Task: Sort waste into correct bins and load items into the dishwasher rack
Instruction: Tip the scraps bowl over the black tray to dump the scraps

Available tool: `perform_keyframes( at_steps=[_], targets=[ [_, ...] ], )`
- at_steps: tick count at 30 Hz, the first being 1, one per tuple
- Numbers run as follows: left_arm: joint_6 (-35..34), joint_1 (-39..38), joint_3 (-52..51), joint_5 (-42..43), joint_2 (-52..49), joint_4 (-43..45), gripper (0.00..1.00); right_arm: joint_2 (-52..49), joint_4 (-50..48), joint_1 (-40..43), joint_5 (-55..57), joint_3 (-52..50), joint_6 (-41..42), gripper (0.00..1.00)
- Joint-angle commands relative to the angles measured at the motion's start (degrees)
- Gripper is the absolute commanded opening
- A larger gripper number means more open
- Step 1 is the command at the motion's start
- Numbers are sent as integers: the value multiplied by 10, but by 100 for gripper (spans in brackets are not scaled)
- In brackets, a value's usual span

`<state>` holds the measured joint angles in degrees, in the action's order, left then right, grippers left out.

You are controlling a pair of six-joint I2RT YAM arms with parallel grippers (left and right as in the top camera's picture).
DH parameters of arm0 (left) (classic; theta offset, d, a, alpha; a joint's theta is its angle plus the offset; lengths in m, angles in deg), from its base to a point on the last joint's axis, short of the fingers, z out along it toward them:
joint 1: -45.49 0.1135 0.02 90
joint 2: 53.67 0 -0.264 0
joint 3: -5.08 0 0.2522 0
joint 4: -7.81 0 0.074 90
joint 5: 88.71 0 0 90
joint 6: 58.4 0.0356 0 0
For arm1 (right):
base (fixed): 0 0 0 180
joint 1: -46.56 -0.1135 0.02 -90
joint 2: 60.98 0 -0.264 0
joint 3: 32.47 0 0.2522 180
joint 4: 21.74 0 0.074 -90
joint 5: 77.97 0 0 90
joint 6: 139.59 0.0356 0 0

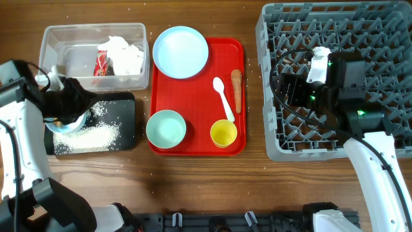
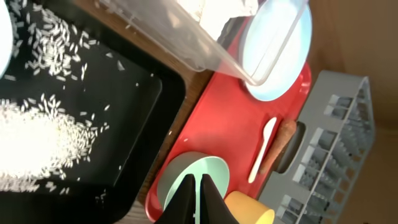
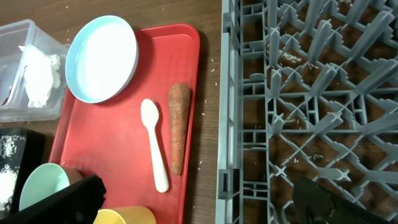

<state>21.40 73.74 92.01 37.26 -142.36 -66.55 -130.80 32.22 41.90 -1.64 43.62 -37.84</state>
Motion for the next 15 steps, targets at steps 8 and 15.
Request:
perform_keyframes(
  at_steps=[8, 15],
  targets=[
    [38, -68, -2, -283, -29, 27, 71, -2, -5, 2, 7, 10, 19, 99],
    [34, -74, -2, -328, -152, 103, 79, -2, -3, 2, 7, 10, 19, 100]
  ],
)
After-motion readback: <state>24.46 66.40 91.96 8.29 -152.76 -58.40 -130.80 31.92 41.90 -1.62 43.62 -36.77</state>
